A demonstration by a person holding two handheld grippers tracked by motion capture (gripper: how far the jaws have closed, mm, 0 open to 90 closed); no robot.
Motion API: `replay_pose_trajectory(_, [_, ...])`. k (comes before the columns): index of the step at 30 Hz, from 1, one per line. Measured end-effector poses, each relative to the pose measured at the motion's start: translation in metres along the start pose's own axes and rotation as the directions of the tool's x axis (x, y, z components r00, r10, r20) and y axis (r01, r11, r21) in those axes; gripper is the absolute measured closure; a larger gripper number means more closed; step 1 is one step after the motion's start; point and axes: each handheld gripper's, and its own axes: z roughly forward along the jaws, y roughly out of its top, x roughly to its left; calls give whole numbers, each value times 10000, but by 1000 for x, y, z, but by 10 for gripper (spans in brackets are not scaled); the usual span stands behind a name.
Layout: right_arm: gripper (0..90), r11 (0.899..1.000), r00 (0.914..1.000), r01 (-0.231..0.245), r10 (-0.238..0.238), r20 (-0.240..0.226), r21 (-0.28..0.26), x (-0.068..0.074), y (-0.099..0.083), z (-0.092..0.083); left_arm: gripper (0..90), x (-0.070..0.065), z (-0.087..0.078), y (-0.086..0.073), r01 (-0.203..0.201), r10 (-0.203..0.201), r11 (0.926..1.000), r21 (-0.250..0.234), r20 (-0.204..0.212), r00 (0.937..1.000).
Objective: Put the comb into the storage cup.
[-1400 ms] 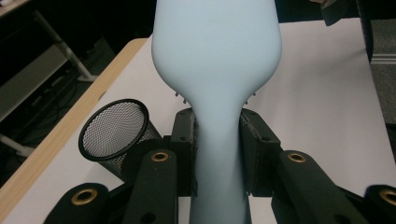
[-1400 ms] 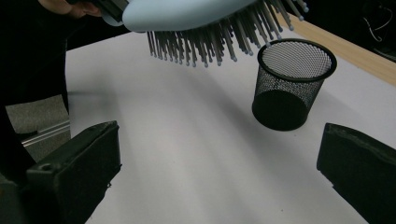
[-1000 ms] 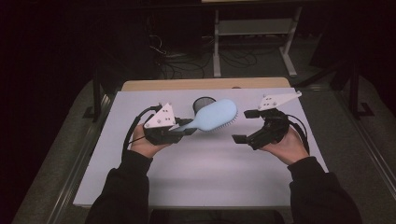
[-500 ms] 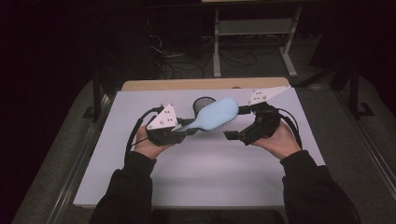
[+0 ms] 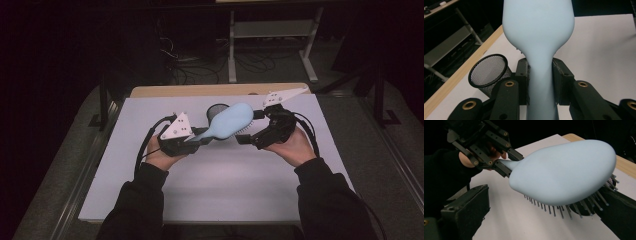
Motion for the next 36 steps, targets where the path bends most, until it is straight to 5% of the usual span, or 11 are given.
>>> replay_pose_trajectory(10, [173, 9922, 9943, -1041, 1054, 154, -685, -10, 8, 5, 697, 1, 1, -3, 134, -128, 9998, 110, -528, 9985])
replay_pose_trajectory(14, [297, 9895, 9909, -1258, 1287, 390, -711, -13, 11, 5, 697, 0, 0, -4, 111, -105, 9999, 92, -668, 9977])
replay_pose_trajectory(21, [348, 9784, 9782, -1992, 2019, 481, -555, -14, 18, 6, 697, -2, 3, -5, 85, -68, 9998, 185, -928, 9957])
replay_pose_trajectory(29, [479, 9480, 9510, -3086, 3056, -476, -780, -21, 20, 2, 697, -2, 4, -8, 237, -221, 9996, 157, -942, 9953])
replay_pose_trajectory(36, [559, 9457, 9456, -3153, 3059, -1109, -795, -16, 27, 2, 698, -1, 6, -11, 338, -317, 9992, 212, -919, 9953])
